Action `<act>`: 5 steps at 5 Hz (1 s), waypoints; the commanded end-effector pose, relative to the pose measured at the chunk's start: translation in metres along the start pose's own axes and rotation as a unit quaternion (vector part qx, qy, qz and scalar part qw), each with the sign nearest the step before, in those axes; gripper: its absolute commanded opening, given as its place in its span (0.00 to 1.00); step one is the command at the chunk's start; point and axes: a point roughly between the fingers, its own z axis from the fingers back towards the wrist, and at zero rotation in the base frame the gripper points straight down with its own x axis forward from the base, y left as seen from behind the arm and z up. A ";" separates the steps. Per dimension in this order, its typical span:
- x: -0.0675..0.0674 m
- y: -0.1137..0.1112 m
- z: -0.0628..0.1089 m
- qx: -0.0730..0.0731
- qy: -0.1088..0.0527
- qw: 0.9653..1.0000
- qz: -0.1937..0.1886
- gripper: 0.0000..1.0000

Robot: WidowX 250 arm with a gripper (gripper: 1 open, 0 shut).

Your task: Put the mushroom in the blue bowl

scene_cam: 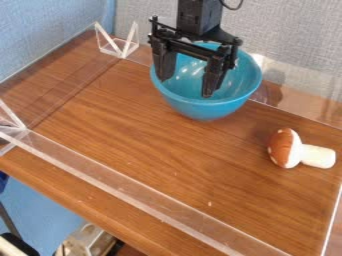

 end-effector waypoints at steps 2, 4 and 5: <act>0.024 -0.044 -0.032 0.005 0.004 0.999 -0.043 1.00; 0.056 -0.066 -0.037 0.007 0.005 0.999 -0.044 1.00; 0.070 -0.085 -0.049 0.012 0.007 0.997 -0.080 1.00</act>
